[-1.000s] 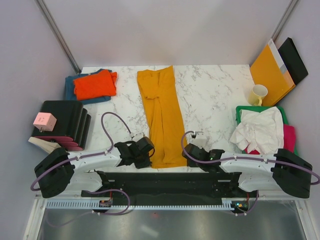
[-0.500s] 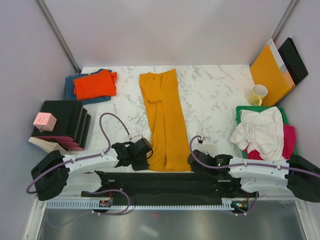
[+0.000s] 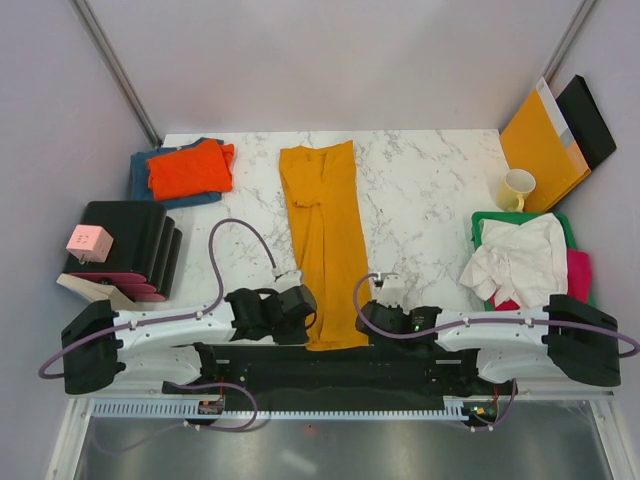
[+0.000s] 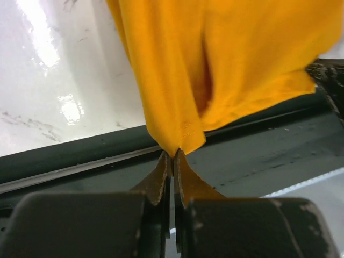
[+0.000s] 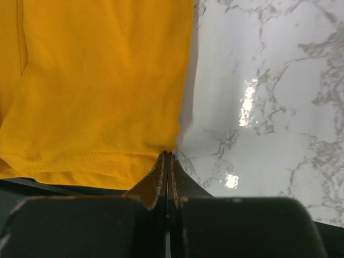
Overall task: Fold and stack the t-shirts
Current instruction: Grab the bottom of the folded rectangular tshirt with both arms, then fold the folded rectangular tshirt in 1/3 of the way
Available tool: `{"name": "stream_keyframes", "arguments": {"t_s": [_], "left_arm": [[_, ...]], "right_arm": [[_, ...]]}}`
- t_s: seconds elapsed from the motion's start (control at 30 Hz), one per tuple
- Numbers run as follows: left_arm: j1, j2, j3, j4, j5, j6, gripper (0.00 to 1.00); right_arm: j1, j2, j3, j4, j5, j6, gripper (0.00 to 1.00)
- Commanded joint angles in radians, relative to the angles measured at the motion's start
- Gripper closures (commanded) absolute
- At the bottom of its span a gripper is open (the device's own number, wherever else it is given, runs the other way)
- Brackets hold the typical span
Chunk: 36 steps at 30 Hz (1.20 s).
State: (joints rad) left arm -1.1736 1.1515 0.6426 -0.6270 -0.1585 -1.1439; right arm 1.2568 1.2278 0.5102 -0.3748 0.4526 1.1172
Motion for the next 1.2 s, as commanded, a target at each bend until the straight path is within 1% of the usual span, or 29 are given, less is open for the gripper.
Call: {"name": "stream_keyframes", "arguments": {"t_s": [0.0,0.13,0.27,0.37,0.53,0.63,0.67,0.83,0.97,1.17], "left_arm": [[-0.05,-0.045,0.095,-0.043,-0.119,0.003,0.98],[-0.051,-0.056,0.144,-0.074,-0.164,0.021,0.98],[-0.051,-0.064,0.193,-0.086,-0.22,0.045,0.98],[-0.049,-0.049,0.236,-0.092,-0.249,0.068,0.98],[-0.035,-0.013,0.301,-0.114,-0.302,0.111,0.98],[0.009,-0.004,0.313,-0.115,-0.319,0.144,0.98],[0.043,-0.001,0.313,-0.112,-0.316,0.153,0.98],[0.155,0.042,0.341,-0.094,-0.314,0.255,0.98],[0.274,0.126,0.388,-0.033,-0.29,0.372,0.98],[0.396,0.272,0.486,0.015,-0.256,0.463,0.98]], "right_arm": [[0.012,-0.068,0.066,-0.121,0.116,-0.019,1.0],[0.013,-0.099,0.126,-0.19,0.172,-0.033,1.0],[0.012,-0.108,0.22,-0.217,0.224,-0.094,1.0],[0.01,-0.084,0.286,-0.223,0.245,-0.132,1.0],[-0.014,0.002,0.366,-0.23,0.274,-0.2,1.0],[-0.048,0.044,0.41,-0.217,0.276,-0.249,1.0],[-0.063,0.062,0.425,-0.199,0.273,-0.264,1.0],[-0.19,0.128,0.468,-0.115,0.23,-0.376,1.0],[-0.295,0.229,0.537,-0.056,0.199,-0.45,1.0],[-0.44,0.367,0.634,0.008,0.143,-0.539,1.0]]}}
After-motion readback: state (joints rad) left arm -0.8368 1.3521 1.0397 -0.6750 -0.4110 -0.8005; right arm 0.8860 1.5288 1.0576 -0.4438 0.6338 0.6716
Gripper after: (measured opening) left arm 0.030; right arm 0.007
